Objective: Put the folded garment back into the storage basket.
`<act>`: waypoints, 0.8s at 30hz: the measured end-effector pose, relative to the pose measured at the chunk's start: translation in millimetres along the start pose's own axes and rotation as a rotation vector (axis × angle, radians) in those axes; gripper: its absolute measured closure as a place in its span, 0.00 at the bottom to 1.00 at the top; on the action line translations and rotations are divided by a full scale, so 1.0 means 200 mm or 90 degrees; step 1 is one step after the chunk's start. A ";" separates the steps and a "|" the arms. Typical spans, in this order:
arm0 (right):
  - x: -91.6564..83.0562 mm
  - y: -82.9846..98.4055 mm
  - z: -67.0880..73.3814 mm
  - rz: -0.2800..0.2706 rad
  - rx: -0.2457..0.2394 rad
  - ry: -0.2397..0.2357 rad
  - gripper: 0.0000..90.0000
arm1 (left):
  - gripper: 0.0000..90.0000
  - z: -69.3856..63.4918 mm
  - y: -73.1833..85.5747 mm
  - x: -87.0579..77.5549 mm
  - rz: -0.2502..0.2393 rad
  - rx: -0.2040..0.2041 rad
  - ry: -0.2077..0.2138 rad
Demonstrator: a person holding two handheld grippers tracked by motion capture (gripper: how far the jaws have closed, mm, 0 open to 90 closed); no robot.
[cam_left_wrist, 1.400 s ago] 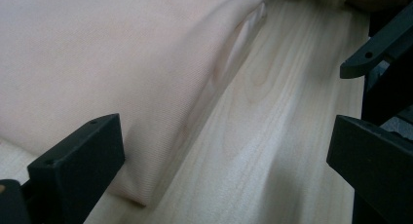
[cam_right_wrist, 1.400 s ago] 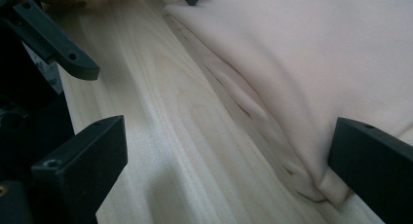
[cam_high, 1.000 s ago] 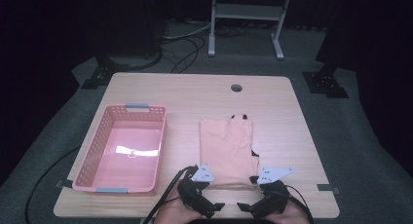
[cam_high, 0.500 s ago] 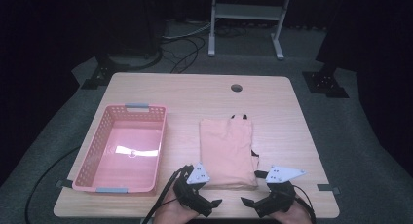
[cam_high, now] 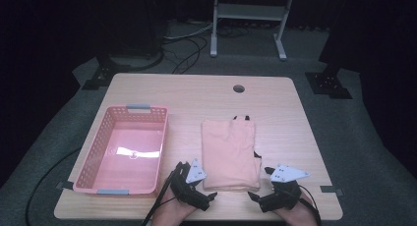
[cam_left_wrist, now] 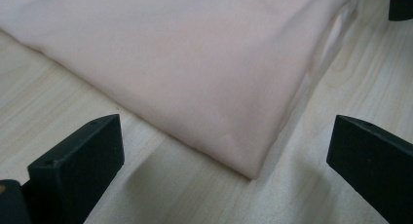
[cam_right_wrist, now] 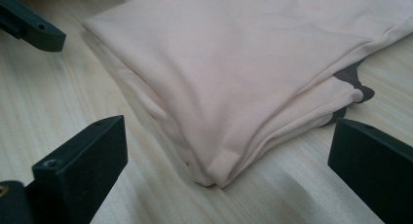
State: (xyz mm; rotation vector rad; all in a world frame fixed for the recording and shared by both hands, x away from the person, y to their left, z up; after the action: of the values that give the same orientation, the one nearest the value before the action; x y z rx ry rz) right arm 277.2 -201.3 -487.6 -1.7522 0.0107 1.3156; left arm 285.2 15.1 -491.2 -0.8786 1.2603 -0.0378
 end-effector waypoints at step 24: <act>0.06 0.02 0.01 0.071 -0.009 -0.019 0.02 | 0.00 0.00 0.01 0.02 0.032 0.000 0.014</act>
State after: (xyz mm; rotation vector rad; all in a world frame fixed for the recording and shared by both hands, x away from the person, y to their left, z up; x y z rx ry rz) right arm 279.1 -196.6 -498.4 -1.7647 0.0831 1.4256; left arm 286.3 14.7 -495.9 -0.8480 1.3022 -0.0076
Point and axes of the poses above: each handheld gripper's, and its own axes: x roughly forward along the jaws, y roughly out of its underside, z roughly to its left, the point moved 7 cm from there along x, roughly forward along the jaws, and after that the axes turned 12 degrees about z, right-handed, at the moved point
